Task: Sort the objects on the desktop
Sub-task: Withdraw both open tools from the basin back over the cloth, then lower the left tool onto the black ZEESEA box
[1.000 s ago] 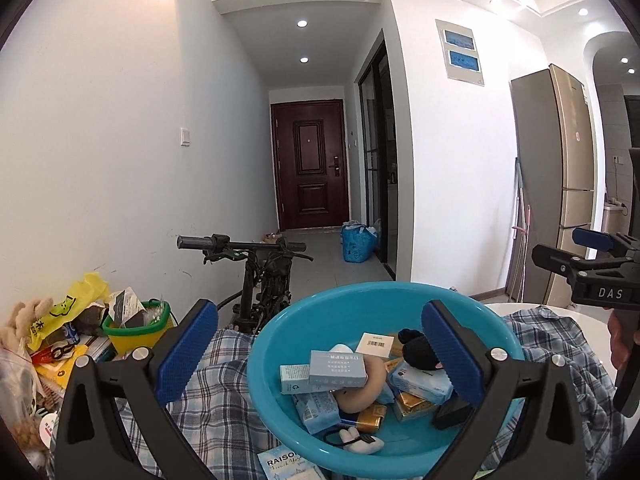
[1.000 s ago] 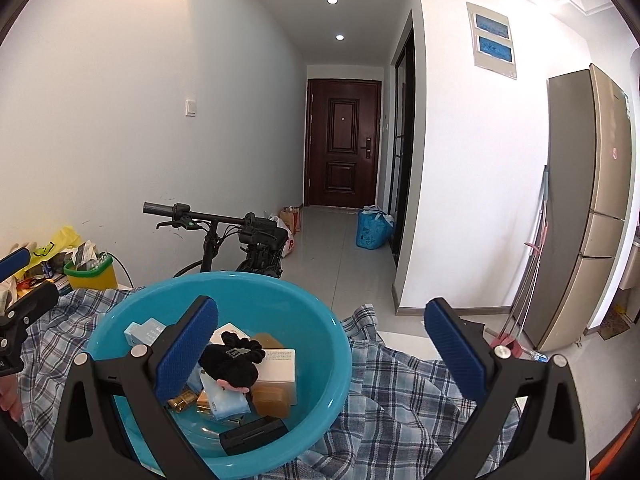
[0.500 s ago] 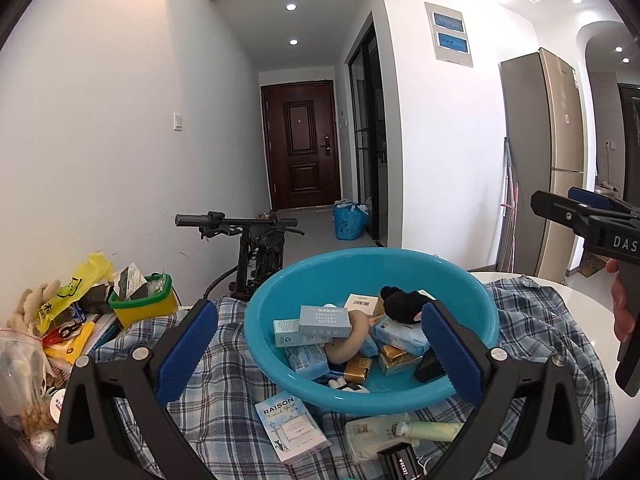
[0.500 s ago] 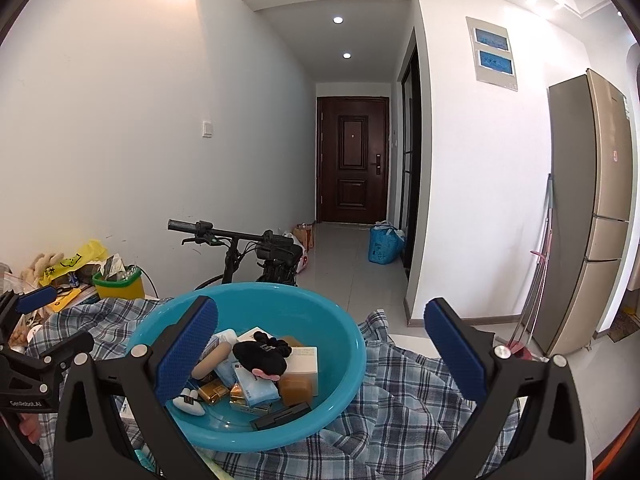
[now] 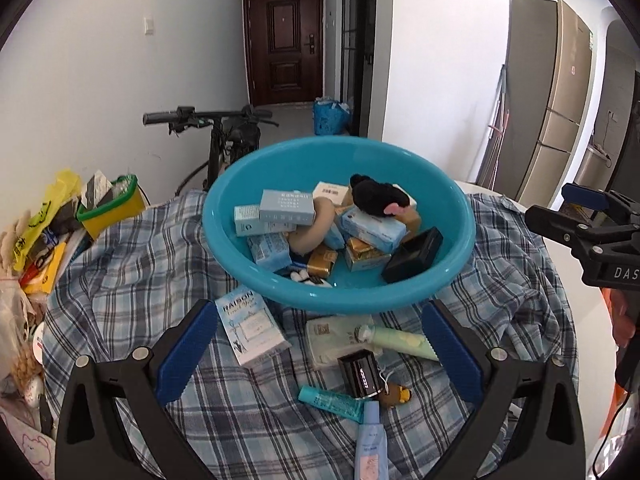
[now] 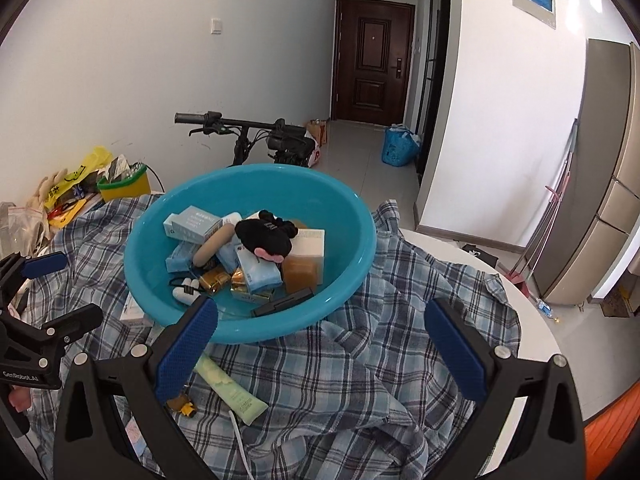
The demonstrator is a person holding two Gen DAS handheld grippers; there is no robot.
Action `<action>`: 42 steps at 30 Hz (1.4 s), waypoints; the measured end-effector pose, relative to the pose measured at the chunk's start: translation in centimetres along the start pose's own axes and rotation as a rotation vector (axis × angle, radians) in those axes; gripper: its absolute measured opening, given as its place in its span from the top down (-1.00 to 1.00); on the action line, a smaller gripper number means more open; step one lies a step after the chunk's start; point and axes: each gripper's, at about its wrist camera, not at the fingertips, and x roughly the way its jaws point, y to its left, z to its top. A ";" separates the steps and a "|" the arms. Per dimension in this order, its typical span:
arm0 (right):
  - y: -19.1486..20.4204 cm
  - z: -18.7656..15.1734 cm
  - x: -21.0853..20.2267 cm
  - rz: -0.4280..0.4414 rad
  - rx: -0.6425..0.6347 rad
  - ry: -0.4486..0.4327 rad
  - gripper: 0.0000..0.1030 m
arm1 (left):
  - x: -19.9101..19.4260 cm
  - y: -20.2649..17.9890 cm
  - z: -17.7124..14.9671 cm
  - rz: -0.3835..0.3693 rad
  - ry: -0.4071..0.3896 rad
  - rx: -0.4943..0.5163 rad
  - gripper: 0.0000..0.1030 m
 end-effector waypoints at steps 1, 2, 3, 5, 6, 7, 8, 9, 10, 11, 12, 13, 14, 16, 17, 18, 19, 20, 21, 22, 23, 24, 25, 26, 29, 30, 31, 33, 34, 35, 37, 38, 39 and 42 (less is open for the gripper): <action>0.2 -0.2 0.1 0.004 -0.013 0.019 -1.00 | 0.5 0.0 -0.3 -0.008 0.029 0.000 -1.00; 0.3 -0.5 0.3 0.002 -0.026 0.041 -1.00 | 1.0 -0.1 -0.5 0.006 0.054 0.016 -1.00; 0.4 -0.8 0.5 0.002 -0.035 0.065 -1.00 | 1.8 -0.3 -0.8 0.021 0.088 0.035 -1.00; 0.6 -1.4 0.9 0.015 -0.049 0.103 -1.00 | 3.4 -0.1 -1.8 0.044 0.155 0.040 -1.00; 0.7 -1.7 1.0 0.018 -0.054 0.111 -1.00 | 4.0 0.0 -2.3 0.048 0.172 0.031 -1.00; 0.8 -2.1 1.0 0.014 -0.062 0.115 -1.00 | 4.6 0.1 -2.7 0.049 0.187 0.022 -1.00; 0.9 -2.3 1.0 0.010 -0.070 0.117 -1.00 | 5.1 0.2 -3.2 0.053 0.201 0.012 -1.00; 0.9 -2.6 1.0 0.004 -0.077 0.116 -1.00 | 5.6 0.3 -3.5 0.053 0.213 -0.002 -1.00; 0.9 -2.8 1.1 -0.001 -0.080 0.117 -1.00 | 6.1 0.3 -3.7 0.046 0.224 -0.019 -1.00; 0.9 -3.0 1.2 -0.007 -0.084 0.120 -1.00 | 6.6 0.3 -4.0 0.040 0.234 -0.037 -1.00; 0.9 -3.1 1.4 -0.011 -0.086 0.125 -1.00 | 7.0 0.3 -4.1 0.035 0.242 -0.055 -0.98; 0.8 -3.2 1.6 -0.011 -0.087 0.130 -1.00 | 7.4 0.3 -4.2 0.031 0.249 -0.068 -0.97; 0.8 -3.4 1.7 -0.009 -0.087 0.135 -1.00 | 7.7 0.2 -4.3 0.032 0.254 -0.072 -0.92; 0.7 -3.7 2.0 -0.009 -0.086 0.143 -1.00 | 8.3 -0.1 -4.4 0.035 0.258 -0.073 -0.86; 0.6 -3.8 2.1 -0.011 -0.083 0.144 -1.00 | 8.5 -0.2 -4.5 0.032 0.264 -0.076 -0.86; 0.6 -4.0 2.2 -0.010 -0.081 0.148 -1.00 | 8.7 -0.4 -4.6 0.024 0.271 -0.078 -0.86; 0.5 -4.1 2.3 -0.005 -0.078 0.153 -1.00 | 8.9 -0.5 -4.7 0.021 0.277 -0.080 -0.86; 0.5 -4.3 2.4 0.001 -0.075 0.158 -1.00 | 9.0 -0.6 -4.8 0.018 0.279 -0.082 -0.86; 0.5 -4.4 2.5 0.005 -0.073 0.163 -1.00 | 9.2 -0.8 -4.8 0.014 0.282 -0.082 -0.86; 0.5 -4.5 2.6 0.007 -0.073 0.167 -1.00 | 9.3 -1.0 -4.8 0.012 0.286 -0.080 -0.86; 0.5 -4.7 2.7 0.007 -0.075 0.170 -1.00 | 9.4 -1.1 -4.8 0.012 0.287 -0.079 -0.86; 0.6 -4.8 2.7 0.007 -0.078 0.171 -1.00 | 9.5 -1.2 -4.9 0.011 0.288 -0.081 -0.85; 0.6 -4.9 2.7 0.007 -0.081 0.171 -1.00 | 9.7 -1.3 -4.9 0.010 0.291 -0.084 -0.85; 0.6 -5.0 2.7 0.007 -0.082 0.170 -1.00 | 9.9 -1.3 -4.9 0.008 0.295 -0.088 -0.81; 0.5 -5.2 2.7 0.016 -0.070 0.151 -1.00 | 10.7 -1.3 -5.1 0.007 0.311 -0.099 -0.67; 0.4 -5.3 2.7 0.022 -0.062 0.143 -0.99 | 10.9 -1.3 -5.2 0.008 0.314 -0.100 -0.64; 0.4 -5.4 2.8 0.028 -0.055 0.140 -0.99 | 11.0 -1.2 -5.3 0.010 0.315 -0.101 -0.62; 0.2 -5.5 2.8 0.039 -0.041 0.135 -0.99 | 11.4 -1.2 -5.6 0.012 0.320 -0.096 -0.49; 0.2 -5.6 2.9 0.042 -0.036 0.138 -1.00 | 11.6 -1.2 -5.7 0.010 0.328 -0.090 -0.47; 0.2 -5.6 3.1 0.043 -0.032 0.144 -0.99 | 11.7 -1.3 -5.7 0.010 0.329 -0.088 -0.44; 0.2 -5.7 3.3 0.044 -0.028 0.153 -0.99 | 11.8 -1.4 -5.8 0.008 0.327 -0.085 -0.41; 0.3 -5.8 3.3 0.042 -0.029 0.156 -0.99 | 11.8 -1.5 -5.8 0.004 0.327 -0.084 -0.39; 0.4 -5.8 3.4 0.039 -0.031 0.159 -1.00 | 11.9 -1.5 -5.7 0.002 0.329 -0.084 -0.35; 0.6 -6.1 3.6 0.035 -0.040 0.166 -0.99 | 12.2 -1.4 -5.8 -0.004 0.332 -0.094 -0.07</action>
